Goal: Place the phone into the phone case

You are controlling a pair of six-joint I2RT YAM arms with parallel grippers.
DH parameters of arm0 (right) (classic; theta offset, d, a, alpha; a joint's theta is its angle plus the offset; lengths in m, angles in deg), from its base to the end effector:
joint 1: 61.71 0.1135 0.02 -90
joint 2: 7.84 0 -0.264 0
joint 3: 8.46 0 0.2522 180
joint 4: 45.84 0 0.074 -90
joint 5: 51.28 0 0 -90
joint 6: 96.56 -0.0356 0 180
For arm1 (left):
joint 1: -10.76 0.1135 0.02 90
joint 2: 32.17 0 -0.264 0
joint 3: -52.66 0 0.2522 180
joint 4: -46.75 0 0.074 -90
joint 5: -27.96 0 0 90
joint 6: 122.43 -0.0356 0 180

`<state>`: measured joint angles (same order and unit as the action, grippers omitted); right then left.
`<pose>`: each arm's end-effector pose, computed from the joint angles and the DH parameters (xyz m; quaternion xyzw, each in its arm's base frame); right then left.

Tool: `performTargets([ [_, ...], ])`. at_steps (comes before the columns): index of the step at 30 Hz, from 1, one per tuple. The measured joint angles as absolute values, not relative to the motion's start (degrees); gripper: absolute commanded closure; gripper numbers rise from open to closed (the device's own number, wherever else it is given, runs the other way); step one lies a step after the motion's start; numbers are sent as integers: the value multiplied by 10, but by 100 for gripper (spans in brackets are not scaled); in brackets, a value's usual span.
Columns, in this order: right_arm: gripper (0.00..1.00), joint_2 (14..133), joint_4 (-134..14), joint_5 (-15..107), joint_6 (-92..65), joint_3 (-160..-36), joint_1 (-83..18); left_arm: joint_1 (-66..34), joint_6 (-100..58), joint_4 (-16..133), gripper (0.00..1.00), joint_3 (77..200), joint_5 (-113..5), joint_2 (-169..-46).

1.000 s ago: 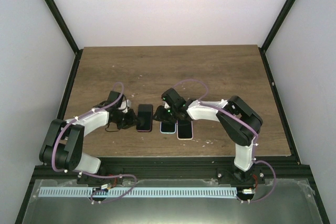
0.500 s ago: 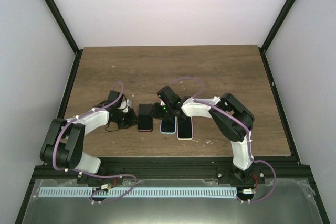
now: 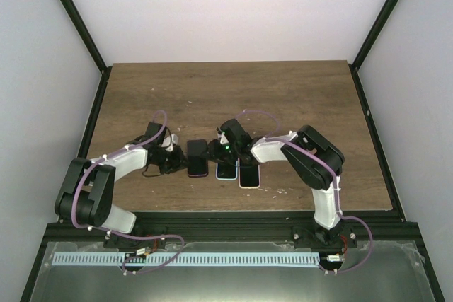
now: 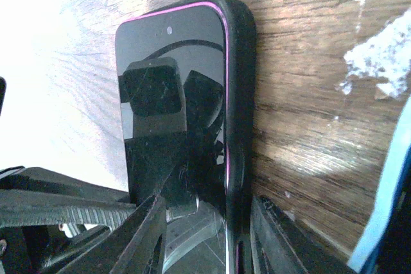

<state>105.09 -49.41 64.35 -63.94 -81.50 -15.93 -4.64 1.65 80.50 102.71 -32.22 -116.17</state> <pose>0.2633 0.2927 0.1219 0.0033 0.9000 0.4284 0.0797 0.2280 -0.0812 0.1382 -0.1048 0.9436 -0.3075 0.0641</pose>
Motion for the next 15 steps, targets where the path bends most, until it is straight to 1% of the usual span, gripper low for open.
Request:
performTargets([
  [4, 62, 1051, -456, 662, -652, -800, -164, -47, 18, 806, 78, 1027, -325, -1161],
  [6, 62, 1051, -435, 673, -663, -797, -167, -47, 15, 810, 77, 1027, -336, -1158],
  [9, 62, 1051, -399, 687, -678, -790, -169, -45, 10, 817, 81, 1027, -353, -1148],
  [15, 61, 1051, -360, 707, -693, -788, -169, -30, 3, 821, 85, 1027, -346, -1148],
])
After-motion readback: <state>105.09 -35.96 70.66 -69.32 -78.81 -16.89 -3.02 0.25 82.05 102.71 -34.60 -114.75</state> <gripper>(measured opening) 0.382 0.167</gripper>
